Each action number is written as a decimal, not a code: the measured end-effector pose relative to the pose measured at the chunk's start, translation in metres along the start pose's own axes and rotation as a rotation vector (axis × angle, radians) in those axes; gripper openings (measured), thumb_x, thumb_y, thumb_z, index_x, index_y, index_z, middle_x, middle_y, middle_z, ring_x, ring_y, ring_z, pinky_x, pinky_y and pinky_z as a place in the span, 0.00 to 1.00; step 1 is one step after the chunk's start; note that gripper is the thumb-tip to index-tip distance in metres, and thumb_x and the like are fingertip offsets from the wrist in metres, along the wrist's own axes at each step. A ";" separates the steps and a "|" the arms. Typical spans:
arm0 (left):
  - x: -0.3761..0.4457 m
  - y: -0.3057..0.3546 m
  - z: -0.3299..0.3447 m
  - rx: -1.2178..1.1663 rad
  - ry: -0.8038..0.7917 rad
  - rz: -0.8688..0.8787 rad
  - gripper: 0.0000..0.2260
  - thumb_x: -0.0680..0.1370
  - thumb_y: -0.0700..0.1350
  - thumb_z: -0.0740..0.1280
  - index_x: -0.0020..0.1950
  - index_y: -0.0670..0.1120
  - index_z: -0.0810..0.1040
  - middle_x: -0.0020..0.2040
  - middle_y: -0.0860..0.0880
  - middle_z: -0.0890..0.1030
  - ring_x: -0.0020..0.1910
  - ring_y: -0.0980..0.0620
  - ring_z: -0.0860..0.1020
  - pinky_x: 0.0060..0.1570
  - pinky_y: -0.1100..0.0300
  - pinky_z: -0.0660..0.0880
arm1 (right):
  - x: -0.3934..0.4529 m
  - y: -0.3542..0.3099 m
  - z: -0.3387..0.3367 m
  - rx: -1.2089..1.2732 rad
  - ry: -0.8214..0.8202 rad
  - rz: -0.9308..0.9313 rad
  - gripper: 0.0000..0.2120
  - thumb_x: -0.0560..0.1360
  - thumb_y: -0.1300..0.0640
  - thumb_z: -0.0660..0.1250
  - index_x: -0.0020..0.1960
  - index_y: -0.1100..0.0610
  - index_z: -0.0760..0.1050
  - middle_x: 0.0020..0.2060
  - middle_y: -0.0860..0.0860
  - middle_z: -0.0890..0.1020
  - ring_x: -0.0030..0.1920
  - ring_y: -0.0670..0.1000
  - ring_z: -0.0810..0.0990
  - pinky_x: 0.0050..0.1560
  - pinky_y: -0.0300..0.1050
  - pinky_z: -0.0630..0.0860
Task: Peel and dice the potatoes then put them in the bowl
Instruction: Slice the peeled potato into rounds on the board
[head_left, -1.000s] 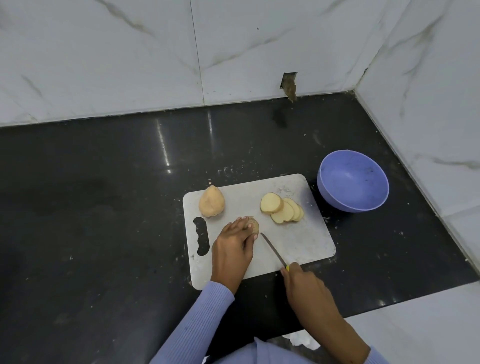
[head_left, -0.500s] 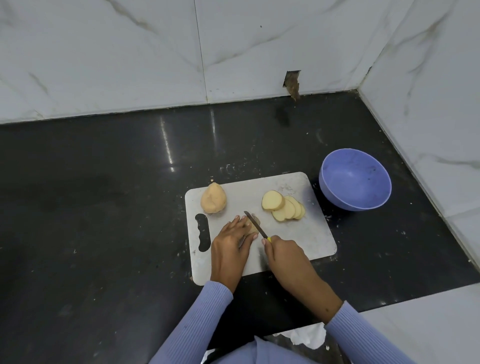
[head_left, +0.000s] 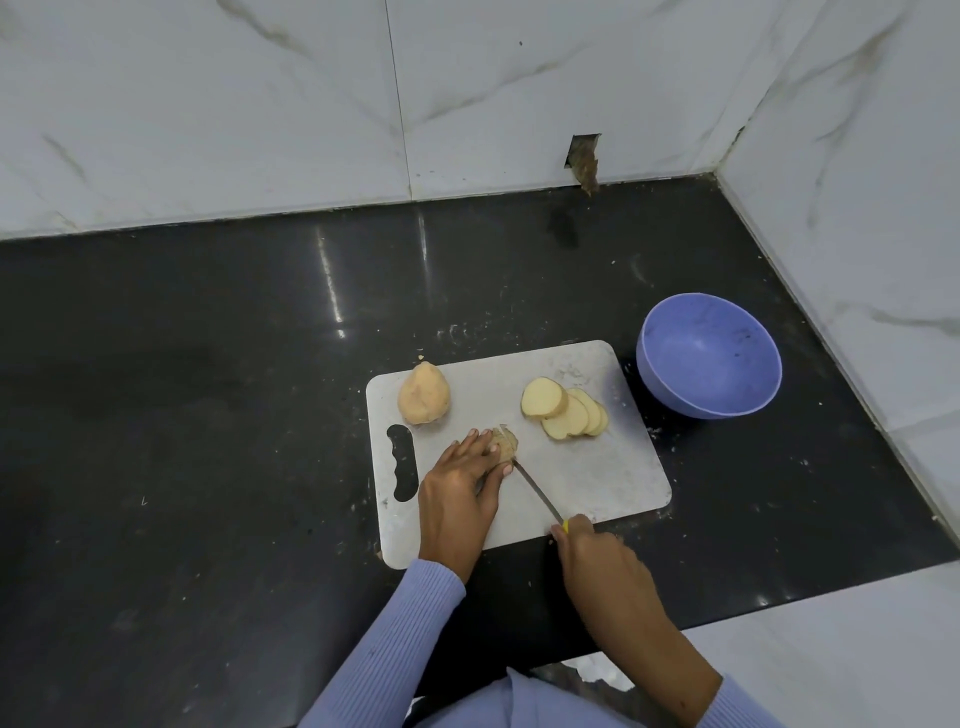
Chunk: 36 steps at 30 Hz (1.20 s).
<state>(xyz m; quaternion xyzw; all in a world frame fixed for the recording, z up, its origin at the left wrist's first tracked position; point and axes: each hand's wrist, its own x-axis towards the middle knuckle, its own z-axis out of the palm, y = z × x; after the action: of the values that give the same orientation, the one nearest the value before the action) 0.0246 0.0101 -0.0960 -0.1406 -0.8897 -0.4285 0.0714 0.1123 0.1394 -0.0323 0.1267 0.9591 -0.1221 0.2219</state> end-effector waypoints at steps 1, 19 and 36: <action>0.000 0.000 -0.001 -0.008 0.001 -0.003 0.11 0.67 0.36 0.77 0.48 0.40 0.85 0.53 0.43 0.83 0.56 0.48 0.80 0.61 0.57 0.71 | -0.003 0.003 0.001 0.000 -0.008 0.007 0.18 0.83 0.48 0.44 0.58 0.57 0.67 0.48 0.52 0.79 0.51 0.54 0.79 0.40 0.41 0.64; -0.002 0.005 -0.008 -0.035 0.018 -0.097 0.10 0.67 0.38 0.78 0.47 0.40 0.85 0.52 0.44 0.83 0.56 0.50 0.79 0.59 0.70 0.68 | 0.032 -0.023 -0.015 0.207 0.097 -0.097 0.20 0.83 0.47 0.47 0.52 0.58 0.71 0.39 0.52 0.76 0.40 0.53 0.75 0.40 0.45 0.69; 0.001 0.003 -0.005 -0.126 -0.001 -0.183 0.09 0.67 0.35 0.76 0.47 0.40 0.84 0.53 0.43 0.82 0.59 0.51 0.77 0.63 0.78 0.60 | 0.031 -0.024 -0.012 0.120 0.041 -0.052 0.18 0.83 0.49 0.46 0.56 0.60 0.69 0.49 0.56 0.79 0.49 0.55 0.78 0.41 0.44 0.66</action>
<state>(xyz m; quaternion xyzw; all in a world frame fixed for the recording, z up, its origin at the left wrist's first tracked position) 0.0244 0.0075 -0.0904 -0.0630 -0.8702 -0.4881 0.0224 0.0734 0.1256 -0.0321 0.1175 0.9573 -0.1827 0.1910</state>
